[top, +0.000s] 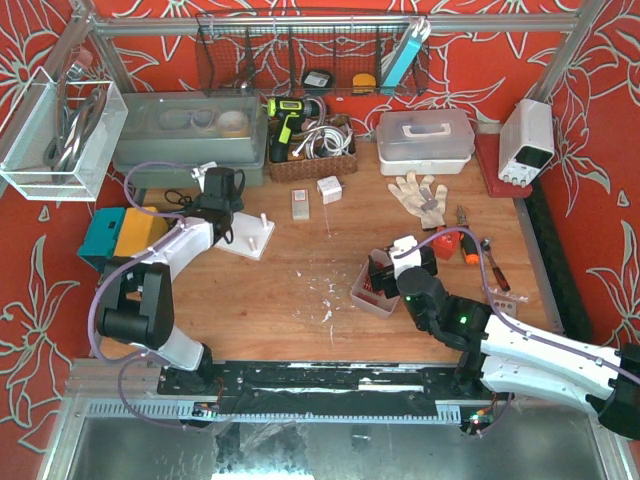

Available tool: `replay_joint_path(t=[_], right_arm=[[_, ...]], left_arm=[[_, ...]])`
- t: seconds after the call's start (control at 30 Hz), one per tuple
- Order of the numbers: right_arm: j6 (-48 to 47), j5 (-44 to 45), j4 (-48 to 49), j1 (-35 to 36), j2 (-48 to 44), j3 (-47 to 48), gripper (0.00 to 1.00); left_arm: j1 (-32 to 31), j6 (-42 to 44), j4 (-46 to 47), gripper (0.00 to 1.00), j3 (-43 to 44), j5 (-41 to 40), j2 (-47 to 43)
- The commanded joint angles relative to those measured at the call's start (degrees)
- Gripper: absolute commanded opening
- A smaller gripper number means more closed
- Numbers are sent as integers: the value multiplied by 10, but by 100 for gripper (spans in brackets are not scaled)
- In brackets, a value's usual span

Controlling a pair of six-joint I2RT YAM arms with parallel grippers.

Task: Install the large spring

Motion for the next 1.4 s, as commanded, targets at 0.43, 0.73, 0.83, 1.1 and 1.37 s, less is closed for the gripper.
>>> replay_joint_path(t=[0.43,0.73,0.83,1.1,1.37], right_arm=[[4,2,11,-8,2,3,99],[2,-2,11,-9,1,3,99],[2,-2,14,-10,2,3,99],[2,-7,15,-11,15,5,99],[33,1,8,-17,25,9,99]], left_arm=[[30,0,31,0,23,32,43],[38,9,47,8,26,44,74],[39,9,46,11,32,53,87],[39,9,23,43,51,67,103],[40,-15,-10,70,54,76,66]])
